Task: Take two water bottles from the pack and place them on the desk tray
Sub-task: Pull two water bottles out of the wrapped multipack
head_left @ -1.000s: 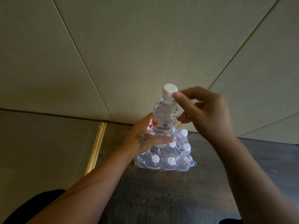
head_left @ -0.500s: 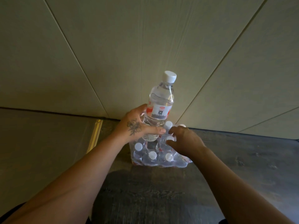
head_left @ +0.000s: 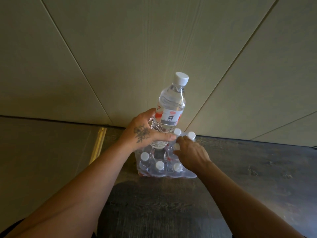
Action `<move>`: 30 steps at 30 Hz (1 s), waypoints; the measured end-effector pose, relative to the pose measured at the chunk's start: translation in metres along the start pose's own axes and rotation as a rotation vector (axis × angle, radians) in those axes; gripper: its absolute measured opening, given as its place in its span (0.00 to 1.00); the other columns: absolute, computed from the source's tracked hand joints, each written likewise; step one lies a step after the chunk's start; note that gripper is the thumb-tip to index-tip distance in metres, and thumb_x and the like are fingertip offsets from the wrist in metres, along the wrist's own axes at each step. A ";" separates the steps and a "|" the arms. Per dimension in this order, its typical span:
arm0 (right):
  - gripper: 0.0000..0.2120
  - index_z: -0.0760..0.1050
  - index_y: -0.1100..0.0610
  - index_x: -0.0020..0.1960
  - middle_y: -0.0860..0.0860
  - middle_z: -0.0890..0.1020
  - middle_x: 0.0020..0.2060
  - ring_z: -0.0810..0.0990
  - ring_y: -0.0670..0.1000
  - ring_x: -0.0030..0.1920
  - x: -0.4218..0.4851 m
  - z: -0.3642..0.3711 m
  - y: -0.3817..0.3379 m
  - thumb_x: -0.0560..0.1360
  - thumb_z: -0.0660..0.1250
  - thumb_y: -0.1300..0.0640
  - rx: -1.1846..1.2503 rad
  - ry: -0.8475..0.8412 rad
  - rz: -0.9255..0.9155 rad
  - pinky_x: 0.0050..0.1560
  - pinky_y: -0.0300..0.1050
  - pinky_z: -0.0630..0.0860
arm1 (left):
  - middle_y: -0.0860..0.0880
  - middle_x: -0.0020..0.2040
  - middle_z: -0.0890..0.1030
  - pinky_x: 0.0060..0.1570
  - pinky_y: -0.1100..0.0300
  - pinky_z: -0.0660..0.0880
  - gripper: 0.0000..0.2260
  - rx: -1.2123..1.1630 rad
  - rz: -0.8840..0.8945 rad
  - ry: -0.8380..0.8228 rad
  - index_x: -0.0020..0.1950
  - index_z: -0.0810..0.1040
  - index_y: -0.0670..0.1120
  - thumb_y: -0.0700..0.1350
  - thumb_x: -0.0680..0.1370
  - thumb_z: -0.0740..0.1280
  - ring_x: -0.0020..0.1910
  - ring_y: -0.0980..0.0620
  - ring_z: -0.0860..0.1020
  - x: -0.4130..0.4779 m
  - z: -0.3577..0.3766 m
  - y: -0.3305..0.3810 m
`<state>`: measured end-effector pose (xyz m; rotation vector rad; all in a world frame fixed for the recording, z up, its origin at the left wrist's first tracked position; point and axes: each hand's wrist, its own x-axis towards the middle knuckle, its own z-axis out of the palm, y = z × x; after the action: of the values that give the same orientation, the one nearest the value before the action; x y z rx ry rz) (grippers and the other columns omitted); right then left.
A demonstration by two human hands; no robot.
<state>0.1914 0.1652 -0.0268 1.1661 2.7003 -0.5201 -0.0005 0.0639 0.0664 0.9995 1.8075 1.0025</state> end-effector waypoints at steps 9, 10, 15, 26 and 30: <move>0.07 0.82 0.57 0.46 0.50 0.81 0.39 0.77 0.50 0.36 -0.001 -0.104 0.004 0.74 0.77 0.55 0.265 0.199 -0.102 0.34 0.44 0.70 | 0.56 0.68 0.85 0.73 0.39 0.76 0.42 -0.054 0.027 0.034 0.68 0.80 0.60 0.67 0.56 0.84 0.68 0.50 0.82 0.009 -0.012 0.002; 0.07 0.82 0.56 0.45 0.50 0.82 0.38 0.78 0.51 0.36 -0.002 -0.118 0.002 0.73 0.78 0.55 0.291 0.238 -0.100 0.34 0.43 0.70 | 0.57 0.66 0.86 0.72 0.40 0.76 0.40 -0.065 0.036 0.031 0.67 0.81 0.60 0.66 0.56 0.84 0.66 0.52 0.83 0.009 -0.013 0.003; 0.09 0.85 0.53 0.46 0.48 0.85 0.39 0.82 0.49 0.38 -0.006 -0.178 -0.005 0.71 0.77 0.48 0.385 0.409 -0.057 0.37 0.44 0.75 | 0.67 0.57 0.87 0.64 0.53 0.78 0.33 -0.099 0.031 -0.001 0.60 0.80 0.68 0.64 0.57 0.85 0.59 0.65 0.84 0.011 -0.013 0.004; 0.07 0.85 0.53 0.46 0.44 0.82 0.38 0.79 0.41 0.37 -0.001 -0.190 -0.015 0.71 0.78 0.52 0.357 0.451 -0.079 0.34 0.40 0.71 | 0.69 0.53 0.85 0.50 0.74 0.72 0.32 -0.124 0.024 -0.022 0.59 0.75 0.68 0.61 0.59 0.83 0.50 0.79 0.79 0.014 -0.007 0.000; 0.06 0.85 0.54 0.47 0.48 0.83 0.39 0.78 0.40 0.37 0.003 -0.176 -0.010 0.72 0.78 0.53 0.363 0.453 -0.074 0.34 0.31 0.68 | 0.79 0.50 0.84 0.52 0.69 0.72 0.28 -0.135 0.046 -0.039 0.58 0.77 0.71 0.59 0.62 0.84 0.51 0.81 0.80 0.016 0.001 0.003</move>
<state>0.1812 0.2262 0.1388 1.4226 3.1312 -0.8836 -0.0049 0.0797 0.0642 0.9743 1.6682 1.1109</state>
